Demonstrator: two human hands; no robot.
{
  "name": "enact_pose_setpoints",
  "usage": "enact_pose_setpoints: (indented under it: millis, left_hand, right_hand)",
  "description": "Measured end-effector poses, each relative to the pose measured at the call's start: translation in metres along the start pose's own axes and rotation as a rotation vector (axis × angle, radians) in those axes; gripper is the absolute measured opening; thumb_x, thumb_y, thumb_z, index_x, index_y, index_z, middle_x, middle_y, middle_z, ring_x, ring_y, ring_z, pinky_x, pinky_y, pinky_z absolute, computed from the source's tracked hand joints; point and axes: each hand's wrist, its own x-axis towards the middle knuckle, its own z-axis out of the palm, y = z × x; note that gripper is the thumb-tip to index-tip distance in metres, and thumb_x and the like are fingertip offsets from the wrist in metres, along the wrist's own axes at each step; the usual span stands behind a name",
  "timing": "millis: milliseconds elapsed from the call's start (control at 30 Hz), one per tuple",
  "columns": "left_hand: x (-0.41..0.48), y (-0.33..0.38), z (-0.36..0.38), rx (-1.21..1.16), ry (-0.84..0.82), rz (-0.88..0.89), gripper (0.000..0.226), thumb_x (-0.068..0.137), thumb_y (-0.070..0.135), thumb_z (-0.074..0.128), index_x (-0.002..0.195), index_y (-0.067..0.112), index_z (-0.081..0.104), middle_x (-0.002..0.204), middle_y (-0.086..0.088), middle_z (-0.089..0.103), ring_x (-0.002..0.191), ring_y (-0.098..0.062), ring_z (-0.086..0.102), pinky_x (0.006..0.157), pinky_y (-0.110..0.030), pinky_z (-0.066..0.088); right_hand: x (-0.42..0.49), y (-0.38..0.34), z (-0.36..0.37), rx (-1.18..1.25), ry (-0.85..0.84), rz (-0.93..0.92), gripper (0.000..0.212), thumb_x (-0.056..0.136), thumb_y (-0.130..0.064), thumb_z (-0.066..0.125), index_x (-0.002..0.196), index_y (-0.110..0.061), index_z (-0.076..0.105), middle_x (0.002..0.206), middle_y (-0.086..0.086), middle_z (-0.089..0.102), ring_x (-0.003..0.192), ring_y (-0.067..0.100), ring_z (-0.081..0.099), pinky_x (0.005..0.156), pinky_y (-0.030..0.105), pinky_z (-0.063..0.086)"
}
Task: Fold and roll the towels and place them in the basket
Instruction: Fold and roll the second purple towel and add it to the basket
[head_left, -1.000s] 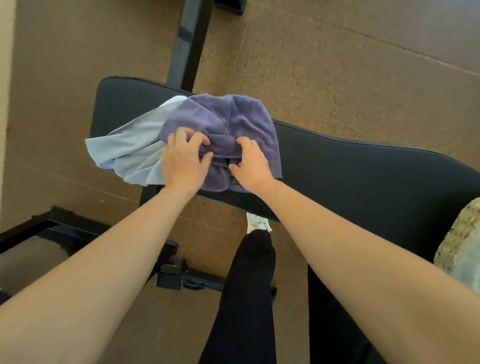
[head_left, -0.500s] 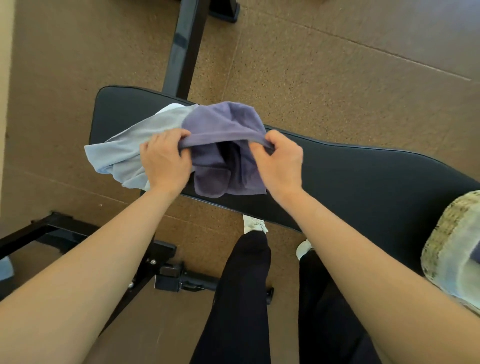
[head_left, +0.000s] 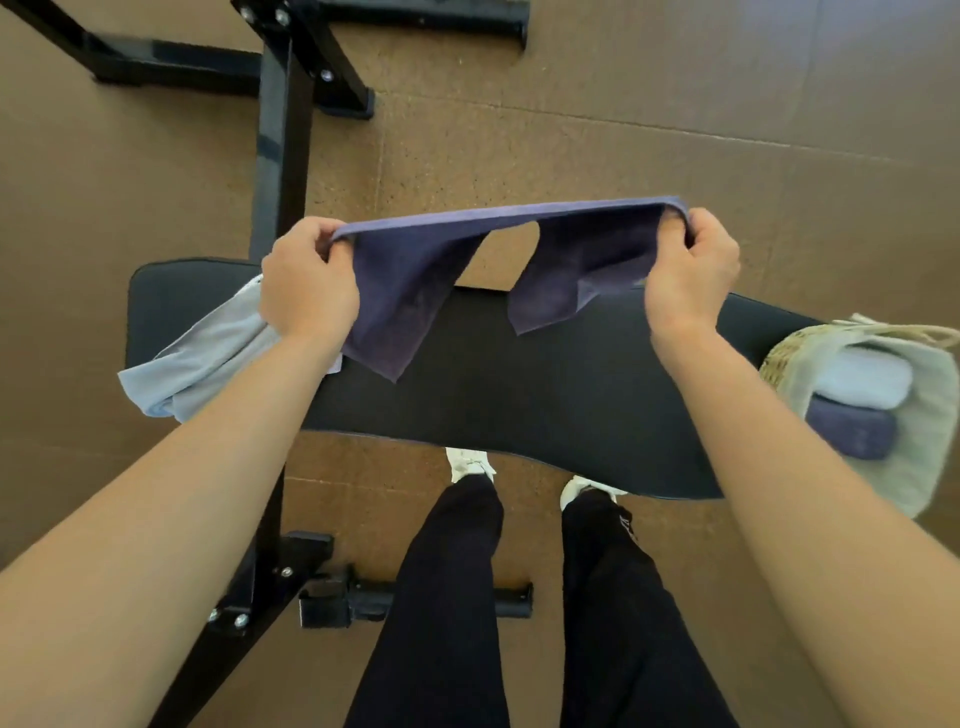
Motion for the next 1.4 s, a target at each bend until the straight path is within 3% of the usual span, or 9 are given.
enact_pose_setpoints:
  millis: [167,300,400,533,600,700,933,1267,1400]
  left_hand:
    - [-0.014,0.043,0.011,0.035,0.077,0.049,0.03,0.101,0.036,0.048,0.121,0.041,0.07,0.119,0.008,0.071,0.112,-0.02,0.062,0.08,-0.032,0.042]
    - [-0.031,0.062,0.022,0.054,0.115,0.027,0.033,0.1,0.036,0.047,0.123,0.048,0.068,0.122,-0.004,0.062,0.109,-0.023,0.059,0.087,-0.032,0.043]
    - [-0.052,0.049,0.038,-0.01,0.013,0.142,0.035,0.1,0.03,0.046,0.122,0.042,0.07,0.117,-0.005,0.069,0.11,-0.025,0.06,0.085,-0.033,0.048]
    - [-0.081,0.008,0.059,-0.161,-0.193,0.161,0.035,0.099,0.02,0.047,0.12,0.031,0.074,0.113,-0.004,0.075,0.105,-0.034,0.069,0.094,-0.05,0.056]
    - [-0.096,-0.009,0.069,-0.081,-0.269,0.19,0.038,0.1,0.011,0.047,0.124,0.024,0.073,0.119,-0.011,0.074,0.12,-0.041,0.063,0.103,-0.052,0.051]
    - [-0.112,-0.033,0.079,0.107,-0.338,0.252,0.04,0.103,0.007,0.045,0.13,0.02,0.07,0.138,-0.008,0.066,0.144,-0.032,0.045,0.114,-0.045,0.039]
    - [-0.143,-0.103,0.106,0.521,-0.533,0.34,0.032,0.106,0.012,0.051,0.131,0.01,0.07,0.14,-0.014,0.063,0.136,-0.037,0.044,0.111,-0.047,0.041]
    - [-0.171,-0.136,0.119,0.636,-0.728,0.093,0.038,0.1,0.024,0.058,0.137,0.019,0.064,0.147,-0.007,0.046,0.138,-0.034,0.035,0.104,-0.048,0.045]
    - [-0.164,-0.131,0.119,0.538,-0.599,-0.117,0.027,0.094,0.03,0.06,0.119,0.024,0.067,0.135,-0.007,0.049,0.127,-0.033,0.049,0.093,-0.045,0.049]
  right_hand:
    - [0.035,0.009,-0.064,-0.096,0.102,0.034,0.031,0.098,-0.032,0.047,0.075,-0.012,0.054,0.058,-0.008,0.04,0.067,0.018,0.037,0.062,0.035,0.034]
    - [0.032,0.024,-0.103,0.108,0.104,0.072,0.026,0.099,-0.023,0.048,0.094,-0.028,0.072,0.083,-0.004,0.068,0.056,0.02,0.07,0.047,0.034,0.056]
    - [0.02,0.057,-0.125,0.141,0.098,0.037,0.028,0.099,-0.02,0.051,0.114,-0.023,0.076,0.099,-0.004,0.075,0.082,0.011,0.075,0.071,0.032,0.063]
    - [-0.002,0.121,-0.138,-0.138,0.065,0.027,0.03,0.101,-0.024,0.051,0.123,-0.019,0.073,0.108,0.001,0.075,0.099,0.018,0.066,0.092,0.03,0.05]
    - [-0.013,0.154,-0.14,-0.222,0.036,0.007,0.03,0.1,-0.021,0.053,0.123,-0.017,0.072,0.11,0.007,0.075,0.101,0.024,0.065,0.091,0.03,0.046]
    - [-0.028,0.195,-0.138,-0.379,-0.037,-0.016,0.031,0.101,-0.018,0.056,0.129,-0.012,0.069,0.124,0.009,0.069,0.113,0.026,0.062,0.097,0.028,0.044]
    - [-0.072,0.269,-0.129,-0.731,-0.349,-0.015,0.031,0.101,-0.021,0.059,0.12,-0.001,0.071,0.122,0.023,0.064,0.11,0.04,0.06,0.094,0.045,0.049]
    - [-0.106,0.3,-0.119,-0.927,-0.618,0.284,0.051,0.093,-0.018,0.056,0.143,-0.013,0.048,0.128,0.022,0.052,0.112,0.048,0.057,0.091,0.048,0.049]
    - [-0.108,0.275,-0.101,-0.965,-0.52,0.208,0.033,0.096,-0.024,0.054,0.127,-0.012,0.057,0.122,0.015,0.051,0.095,0.043,0.063,0.076,0.043,0.048]
